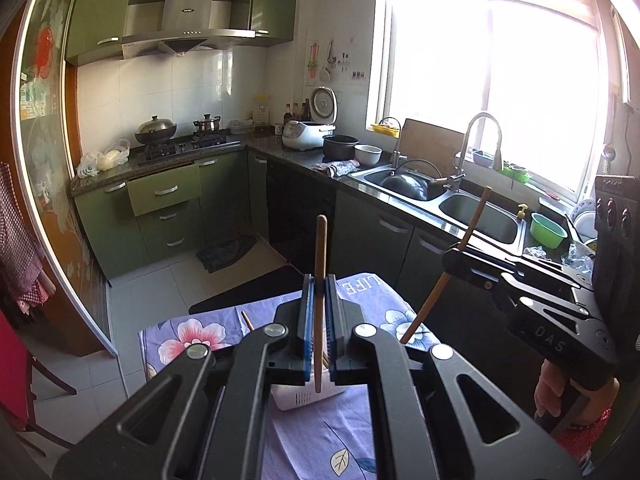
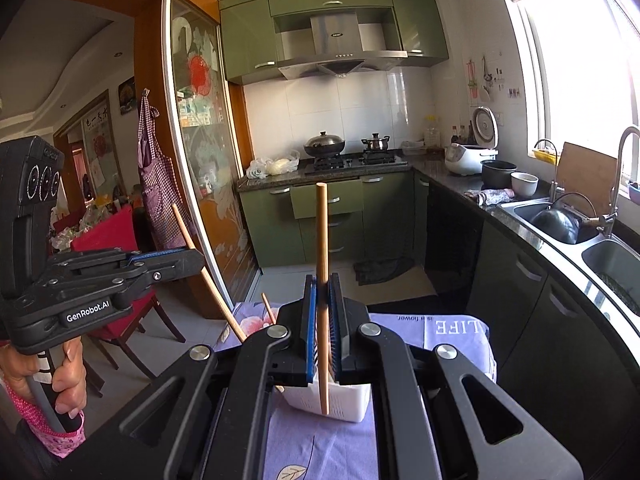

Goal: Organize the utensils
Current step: 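Lift both chopsticks upright and lower them into the white holder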

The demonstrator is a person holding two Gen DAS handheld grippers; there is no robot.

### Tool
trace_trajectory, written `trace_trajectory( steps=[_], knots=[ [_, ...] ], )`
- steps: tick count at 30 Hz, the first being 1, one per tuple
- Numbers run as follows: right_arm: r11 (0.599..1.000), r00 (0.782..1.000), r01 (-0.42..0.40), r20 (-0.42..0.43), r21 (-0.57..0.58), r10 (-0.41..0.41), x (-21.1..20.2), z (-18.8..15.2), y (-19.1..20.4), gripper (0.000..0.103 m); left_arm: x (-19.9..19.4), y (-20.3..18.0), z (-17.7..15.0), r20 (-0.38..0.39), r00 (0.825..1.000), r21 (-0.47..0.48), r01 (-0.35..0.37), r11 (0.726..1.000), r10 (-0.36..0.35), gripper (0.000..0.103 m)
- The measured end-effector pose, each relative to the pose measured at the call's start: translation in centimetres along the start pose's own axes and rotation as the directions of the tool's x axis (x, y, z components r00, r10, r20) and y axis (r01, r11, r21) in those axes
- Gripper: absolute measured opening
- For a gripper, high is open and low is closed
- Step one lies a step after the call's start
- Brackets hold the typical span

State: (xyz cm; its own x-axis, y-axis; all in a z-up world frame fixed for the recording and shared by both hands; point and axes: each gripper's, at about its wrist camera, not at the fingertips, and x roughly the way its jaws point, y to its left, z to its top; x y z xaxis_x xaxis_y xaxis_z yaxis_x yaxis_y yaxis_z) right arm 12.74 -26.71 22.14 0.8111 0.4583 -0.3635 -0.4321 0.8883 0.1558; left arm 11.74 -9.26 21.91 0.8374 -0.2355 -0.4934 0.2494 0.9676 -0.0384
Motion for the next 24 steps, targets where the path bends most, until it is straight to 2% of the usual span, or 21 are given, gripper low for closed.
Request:
trace_trajectory(
  steps=[6,9,14,19,24],
  knots=[
    [1.000,1.000,0.020,0.012,0.013,-0.020,3.4,2.2,-1.2,0.007,1.9,1.0,1.9,0.025,0.999,-0.005,-0.046,0.999,0.046,0.005],
    [0.999,0.999,0.033,-0.011,0.026,-0.032,5.8,1.9,-2.0,0.007,3.7,1.5,1.8,-0.006,0.998,-0.007,-0.063,0.998,0.063,0.005],
    [0.998,0.998,0.041,-0.058,0.042,-0.039,9.7,-0.3,-3.2,0.007,6.9,2.5,-0.2,-0.080,0.994,-0.014,-0.082,0.997,0.081,0.005],
    [0.998,0.991,0.048,-0.128,0.034,-0.044,13.6,-4.0,-3.3,0.007,9.7,2.9,-2.6,-0.139,0.986,-0.003,-0.099,0.995,0.098,0.005],
    [0.999,0.981,0.048,-0.188,0.022,-0.043,15.6,-7.0,-2.9,0.008,11.4,3.3,-4.4,-0.171,0.980,-0.005,-0.104,0.995,0.102,0.009]
  ],
)
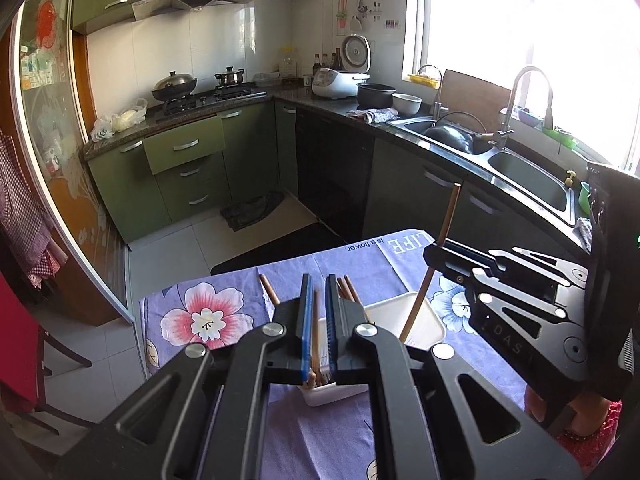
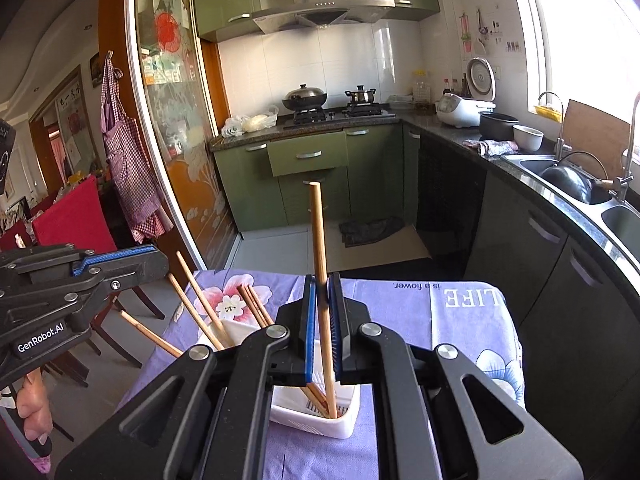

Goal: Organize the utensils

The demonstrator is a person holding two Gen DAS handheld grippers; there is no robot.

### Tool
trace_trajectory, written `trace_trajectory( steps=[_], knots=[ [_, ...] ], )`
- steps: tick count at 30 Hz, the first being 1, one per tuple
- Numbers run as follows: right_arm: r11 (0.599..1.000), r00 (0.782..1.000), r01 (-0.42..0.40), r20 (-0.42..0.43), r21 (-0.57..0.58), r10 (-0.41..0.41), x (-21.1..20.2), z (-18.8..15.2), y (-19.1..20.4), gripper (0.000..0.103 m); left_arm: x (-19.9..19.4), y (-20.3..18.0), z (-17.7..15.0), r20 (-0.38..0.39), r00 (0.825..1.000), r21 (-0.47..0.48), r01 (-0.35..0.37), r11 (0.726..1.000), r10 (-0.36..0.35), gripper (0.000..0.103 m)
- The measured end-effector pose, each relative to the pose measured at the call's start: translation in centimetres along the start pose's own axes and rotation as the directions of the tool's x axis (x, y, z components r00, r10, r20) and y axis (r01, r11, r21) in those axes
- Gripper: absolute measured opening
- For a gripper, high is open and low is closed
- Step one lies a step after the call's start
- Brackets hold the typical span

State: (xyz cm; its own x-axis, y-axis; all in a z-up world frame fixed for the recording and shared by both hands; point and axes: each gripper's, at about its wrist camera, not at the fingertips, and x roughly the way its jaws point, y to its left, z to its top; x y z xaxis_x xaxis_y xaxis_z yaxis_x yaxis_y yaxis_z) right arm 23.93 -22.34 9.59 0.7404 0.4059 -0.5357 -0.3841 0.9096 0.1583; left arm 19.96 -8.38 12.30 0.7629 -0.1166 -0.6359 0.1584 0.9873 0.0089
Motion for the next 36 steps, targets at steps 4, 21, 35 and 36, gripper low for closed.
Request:
trace_trajectory(
  steps=[4,21,35,36],
  knots=[
    [1.000,1.000,0.003,-0.028,-0.017,-0.003,0.5,-1.6,0.6,0.016,0.3,0.0,-0.9,0.000,1.000,-0.004,0.004,1.000,-0.004,0.027],
    [0.999,0.995,0.038,0.093,0.010,-0.039,-11.2,-11.4,-0.1,0.077,-7.6,0.2,-8.4,0.191,0.981,-0.028,-0.013,1.000,0.018,0.093],
    [0.994,0.976,0.110,0.189,-0.013,-0.105,-17.7,-19.6,3.5,0.098,-12.0,0.5,-18.9,0.247,0.966,-0.063,-0.066,0.996,0.079,0.096],
    [0.993,0.974,0.114,0.197,-0.013,-0.110,-18.0,-19.7,3.8,0.098,-12.1,0.9,-19.3,0.243,0.967,-0.082,-0.059,0.995,0.077,0.096]
  ],
)
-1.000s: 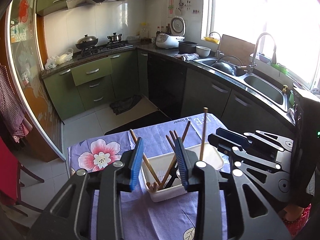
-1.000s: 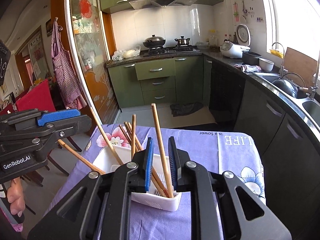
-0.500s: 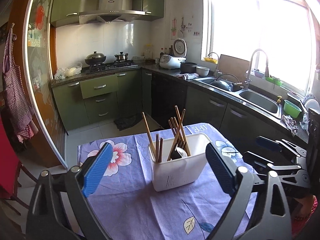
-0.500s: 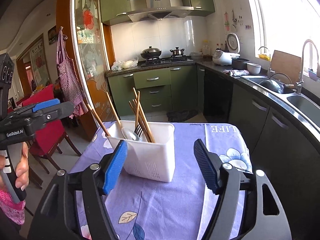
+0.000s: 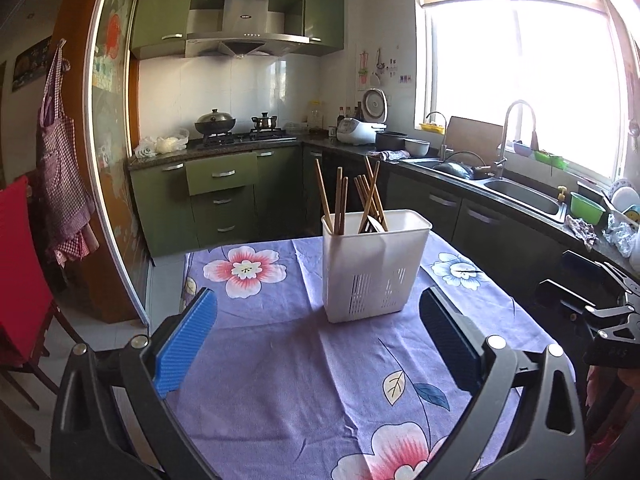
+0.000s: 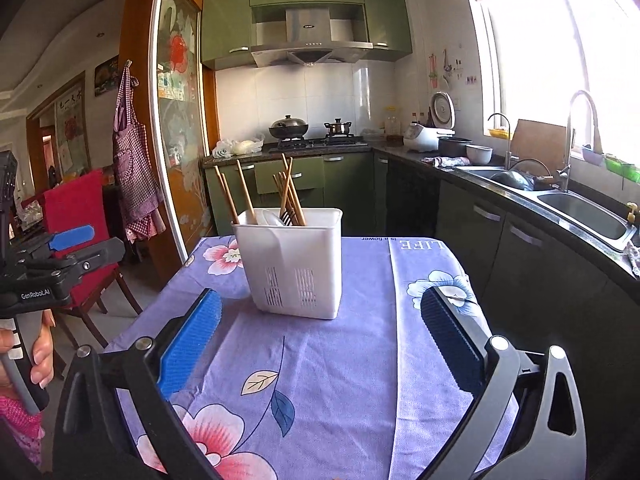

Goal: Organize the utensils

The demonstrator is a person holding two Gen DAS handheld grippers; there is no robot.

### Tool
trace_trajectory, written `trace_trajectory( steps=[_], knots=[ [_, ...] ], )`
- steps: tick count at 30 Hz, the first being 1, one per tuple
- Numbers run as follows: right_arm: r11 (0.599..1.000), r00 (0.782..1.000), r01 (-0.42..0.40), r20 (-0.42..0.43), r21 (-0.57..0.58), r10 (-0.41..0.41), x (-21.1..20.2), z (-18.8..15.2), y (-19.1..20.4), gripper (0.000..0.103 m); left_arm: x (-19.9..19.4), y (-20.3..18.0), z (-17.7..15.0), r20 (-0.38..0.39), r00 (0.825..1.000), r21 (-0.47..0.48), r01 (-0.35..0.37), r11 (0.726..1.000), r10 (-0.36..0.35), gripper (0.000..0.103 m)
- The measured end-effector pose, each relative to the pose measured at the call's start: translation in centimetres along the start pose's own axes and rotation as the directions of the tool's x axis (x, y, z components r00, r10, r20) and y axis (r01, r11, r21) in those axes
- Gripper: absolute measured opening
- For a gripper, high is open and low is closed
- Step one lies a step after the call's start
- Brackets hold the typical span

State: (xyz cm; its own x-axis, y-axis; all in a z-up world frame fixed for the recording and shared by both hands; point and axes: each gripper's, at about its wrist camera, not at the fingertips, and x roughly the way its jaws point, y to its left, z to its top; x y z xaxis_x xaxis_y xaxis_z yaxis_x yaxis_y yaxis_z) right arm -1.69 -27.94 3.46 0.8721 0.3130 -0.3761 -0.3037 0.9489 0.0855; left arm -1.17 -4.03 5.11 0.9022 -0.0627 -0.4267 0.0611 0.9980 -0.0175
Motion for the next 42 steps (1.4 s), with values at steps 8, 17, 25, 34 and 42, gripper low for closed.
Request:
trace_trajectory(
  steps=[8,17,25,34,42],
  knots=[
    [1.000,1.000,0.026,0.018,-0.010,-0.026,-1.5,-0.2,1.0,0.098,-0.9,1.8,-0.8,-0.008,1.000,-0.056,-0.018,0.998,0.017,0.096],
    [0.999,0.999,0.036,0.013,-0.011,-0.035,-1.5,0.3,1.0,0.098,-1.3,2.3,-1.4,-0.018,1.000,-0.072,-0.012,0.997,0.011,0.096],
    [0.999,0.999,0.037,0.010,0.000,-0.037,-1.5,0.4,0.8,0.098,-1.7,2.0,-1.2,-0.010,1.000,-0.066,-0.007,0.998,0.007,0.096],
    [0.999,0.999,0.033,0.008,0.003,-0.033,-1.3,0.4,0.8,0.098,-1.7,2.0,-1.0,-0.009,1.000,-0.069,-0.006,0.998,0.006,0.096],
    [0.999,0.999,0.032,0.004,-0.001,-0.032,-1.0,0.3,0.8,0.098,-1.6,2.2,-0.9,-0.014,1.000,-0.073,-0.010,0.997,0.010,0.096]
  ],
)
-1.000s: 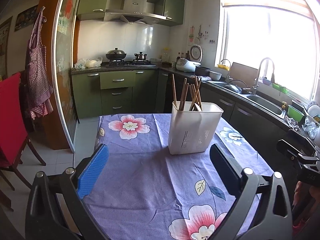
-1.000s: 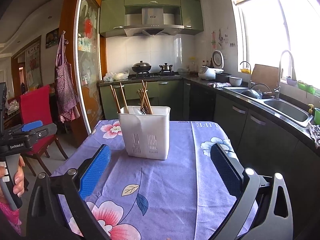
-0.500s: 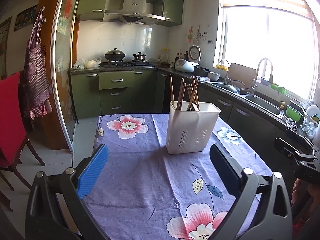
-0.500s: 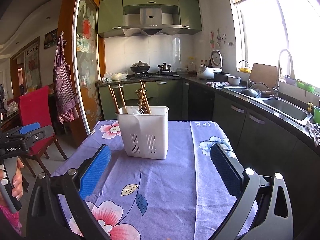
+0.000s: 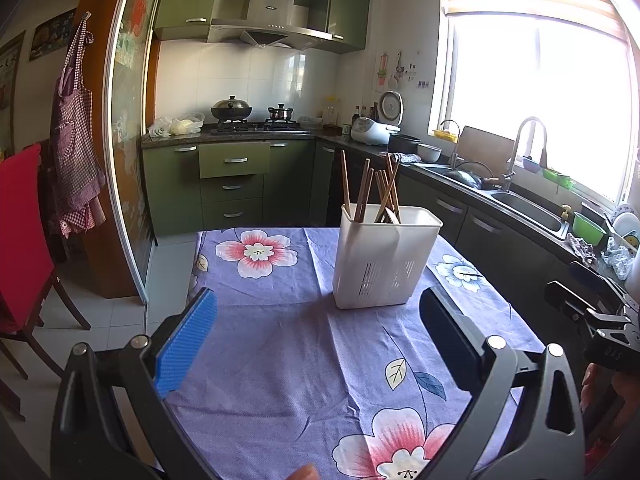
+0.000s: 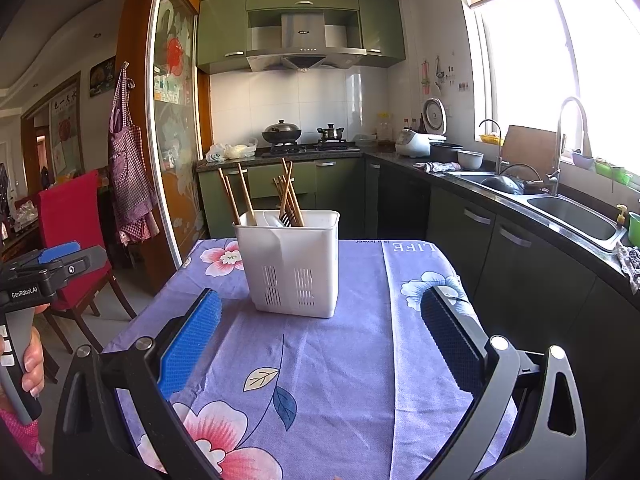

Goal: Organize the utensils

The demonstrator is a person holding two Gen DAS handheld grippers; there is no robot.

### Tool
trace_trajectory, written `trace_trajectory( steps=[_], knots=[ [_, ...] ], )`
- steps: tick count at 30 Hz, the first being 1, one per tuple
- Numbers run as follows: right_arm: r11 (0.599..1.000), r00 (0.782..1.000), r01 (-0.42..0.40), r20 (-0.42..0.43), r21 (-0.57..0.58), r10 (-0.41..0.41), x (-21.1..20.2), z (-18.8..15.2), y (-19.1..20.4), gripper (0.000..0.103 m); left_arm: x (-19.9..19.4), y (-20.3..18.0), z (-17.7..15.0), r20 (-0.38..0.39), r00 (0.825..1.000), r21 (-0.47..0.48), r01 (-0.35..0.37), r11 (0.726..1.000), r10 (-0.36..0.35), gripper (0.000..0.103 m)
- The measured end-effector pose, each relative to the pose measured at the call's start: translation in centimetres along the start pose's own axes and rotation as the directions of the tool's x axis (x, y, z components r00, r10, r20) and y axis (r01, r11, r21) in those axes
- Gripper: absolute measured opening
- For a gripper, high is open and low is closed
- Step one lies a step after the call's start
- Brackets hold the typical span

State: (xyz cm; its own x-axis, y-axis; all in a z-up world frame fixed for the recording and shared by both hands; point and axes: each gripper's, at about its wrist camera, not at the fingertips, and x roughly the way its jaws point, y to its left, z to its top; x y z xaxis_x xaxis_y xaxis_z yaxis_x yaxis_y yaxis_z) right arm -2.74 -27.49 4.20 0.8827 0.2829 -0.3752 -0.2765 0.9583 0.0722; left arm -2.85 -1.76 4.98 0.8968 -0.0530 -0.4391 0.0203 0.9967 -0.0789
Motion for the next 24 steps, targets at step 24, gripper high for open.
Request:
trace_trajectory(
  steps=[24],
  knots=[
    [1.000,1.000,-0.005,-0.012,-0.005,0.005,0.67,-0.56,0.15,0.098,0.50,0.08,-0.19,-0.029,1.000,-0.027,0.007,1.000,-0.008,0.096]
  ],
)
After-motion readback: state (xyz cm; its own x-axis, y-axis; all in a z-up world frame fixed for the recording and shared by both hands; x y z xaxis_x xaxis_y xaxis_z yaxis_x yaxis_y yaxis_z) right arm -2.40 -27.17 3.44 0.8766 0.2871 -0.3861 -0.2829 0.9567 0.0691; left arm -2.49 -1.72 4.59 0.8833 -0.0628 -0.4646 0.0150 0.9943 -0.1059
